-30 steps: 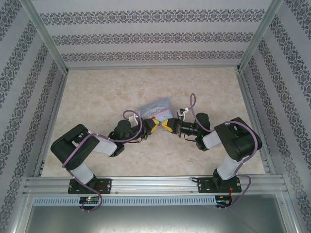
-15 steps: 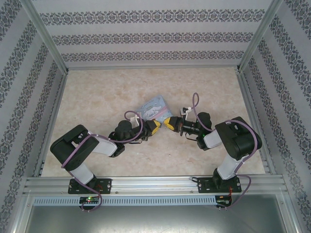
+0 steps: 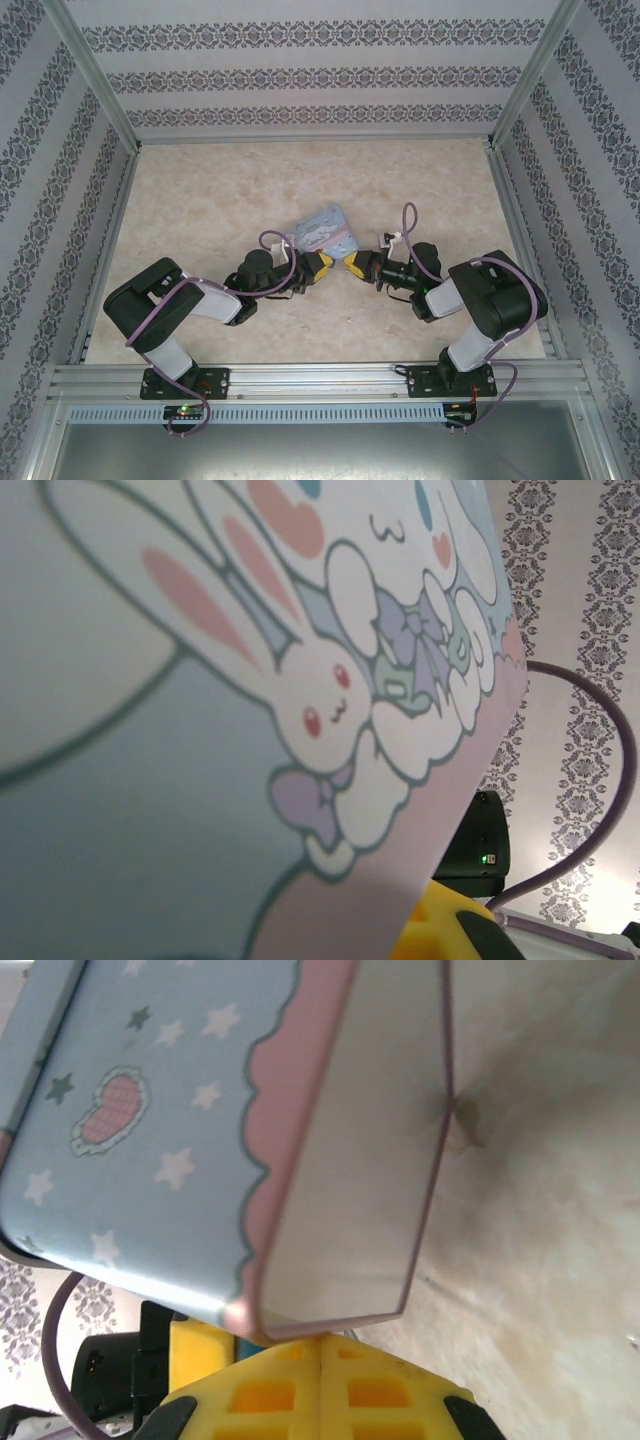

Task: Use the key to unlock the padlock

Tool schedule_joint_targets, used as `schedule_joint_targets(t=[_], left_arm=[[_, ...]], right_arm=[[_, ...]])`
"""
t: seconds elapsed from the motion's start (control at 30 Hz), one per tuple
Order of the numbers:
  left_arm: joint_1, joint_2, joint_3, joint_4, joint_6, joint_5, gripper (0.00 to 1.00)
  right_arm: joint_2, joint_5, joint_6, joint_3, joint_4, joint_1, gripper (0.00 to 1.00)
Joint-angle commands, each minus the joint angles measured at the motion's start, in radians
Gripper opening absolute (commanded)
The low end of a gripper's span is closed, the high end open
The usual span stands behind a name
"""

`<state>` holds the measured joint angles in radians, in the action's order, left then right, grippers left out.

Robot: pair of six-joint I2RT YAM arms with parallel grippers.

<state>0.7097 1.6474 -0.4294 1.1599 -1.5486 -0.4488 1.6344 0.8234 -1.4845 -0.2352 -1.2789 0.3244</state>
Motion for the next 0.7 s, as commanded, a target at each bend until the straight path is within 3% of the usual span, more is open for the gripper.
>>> schedule_joint_targets(t=[0.0, 0.67], left_arm=[[0.021, -0.034, 0.000, 0.126, 0.023, -0.070, 0.00], [0.021, -0.016, -0.005, 0.118, 0.016, -0.055, 0.00]], right_arm=[[-0.041, -0.075, 0.039, 0.023, 0.041, -0.016, 0.00], [-0.254, -0.144, 0.044, 0.013, 0.237, 0.068, 0.00]])
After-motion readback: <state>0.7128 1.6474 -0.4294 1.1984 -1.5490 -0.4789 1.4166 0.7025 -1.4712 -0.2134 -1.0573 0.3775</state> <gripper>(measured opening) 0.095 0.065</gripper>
